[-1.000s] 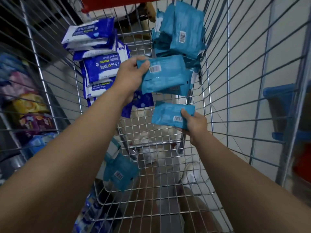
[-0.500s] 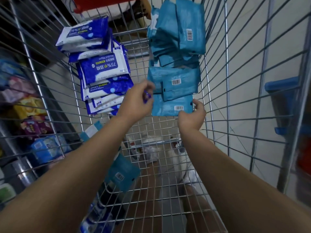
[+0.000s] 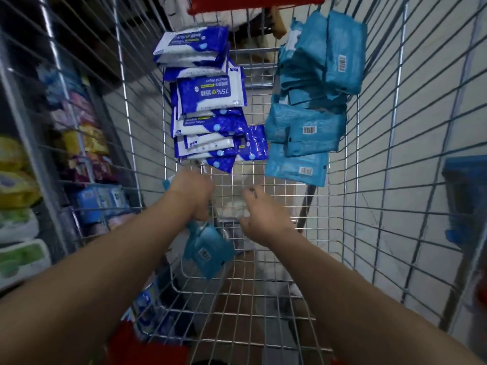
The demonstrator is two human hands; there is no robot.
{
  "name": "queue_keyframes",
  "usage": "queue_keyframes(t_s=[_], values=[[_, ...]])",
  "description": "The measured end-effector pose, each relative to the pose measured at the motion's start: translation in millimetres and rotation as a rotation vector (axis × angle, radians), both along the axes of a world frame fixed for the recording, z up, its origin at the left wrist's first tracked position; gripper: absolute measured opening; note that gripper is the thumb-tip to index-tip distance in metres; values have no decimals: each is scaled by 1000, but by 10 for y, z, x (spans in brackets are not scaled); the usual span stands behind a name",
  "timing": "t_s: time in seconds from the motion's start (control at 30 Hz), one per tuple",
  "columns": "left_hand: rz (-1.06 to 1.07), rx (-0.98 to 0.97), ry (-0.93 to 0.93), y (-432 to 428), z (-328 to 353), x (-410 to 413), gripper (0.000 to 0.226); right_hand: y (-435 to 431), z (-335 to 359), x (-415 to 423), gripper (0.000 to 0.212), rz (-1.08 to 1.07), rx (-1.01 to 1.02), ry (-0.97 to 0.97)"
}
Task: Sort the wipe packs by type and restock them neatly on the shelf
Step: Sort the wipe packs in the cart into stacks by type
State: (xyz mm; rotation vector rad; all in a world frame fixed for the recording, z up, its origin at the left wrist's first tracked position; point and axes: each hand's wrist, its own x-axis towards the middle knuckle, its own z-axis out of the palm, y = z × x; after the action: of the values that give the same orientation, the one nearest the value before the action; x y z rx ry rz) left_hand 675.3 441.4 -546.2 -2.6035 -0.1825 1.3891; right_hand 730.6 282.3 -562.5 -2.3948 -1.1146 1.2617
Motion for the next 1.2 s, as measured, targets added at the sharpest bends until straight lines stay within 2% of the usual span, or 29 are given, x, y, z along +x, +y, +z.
queue_keyframes(t_s=[0.13, 0.3, 0.4, 0.47, 0.53, 0.63, 0.77, 0.83, 0.9, 1.03, 1.07, 1.13, 1.2], values=[[-1, 16, 120, 48, 61, -137, 76, 159, -118, -426, 55, 165, -131, 196], [93, 53, 176, 35, -19, -179, 84, 167, -263, -800, 62, 107, -81, 94], [-44, 122, 196, -25, -1, -121, 81, 107, -295, -855, 61, 13, -48, 98], [-178, 167, 208, -59, 21, -99, 83, 82, -299, -897, 64, -55, -96, 198], [-199, 187, 198, -75, 53, -91, 80, 102, -304, -884, 57, -116, -118, 253], [-70, 135, 193, -104, 124, -64, 64, 187, -298, -826, 41, -117, -91, 238], [30, 42, 90, -155, 245, 41, 50, 271, -272, -920, 71, -213, -108, 352], [145, -58, 26, -123, 308, 140, 37, 279, -280, -951, 70, -278, -105, 347], [315, -191, -82, -58, 402, 265, 29, 269, -308, -958, 60, -268, -77, 277], [665, -597, -343, 43, 482, 531, 33, 240, -346, -1022, 61, -223, -2, 254], [774, -751, -387, 28, 484, 599, 35, 230, -339, -1007, 57, -253, -4, 280], [955, -1018, -441, -47, 440, 765, 36, 218, -347, -938, 29, -319, 0, 372], [998, -1142, -485, -158, 320, 961, 35, 198, -368, -855, 18, -335, -21, 488]])
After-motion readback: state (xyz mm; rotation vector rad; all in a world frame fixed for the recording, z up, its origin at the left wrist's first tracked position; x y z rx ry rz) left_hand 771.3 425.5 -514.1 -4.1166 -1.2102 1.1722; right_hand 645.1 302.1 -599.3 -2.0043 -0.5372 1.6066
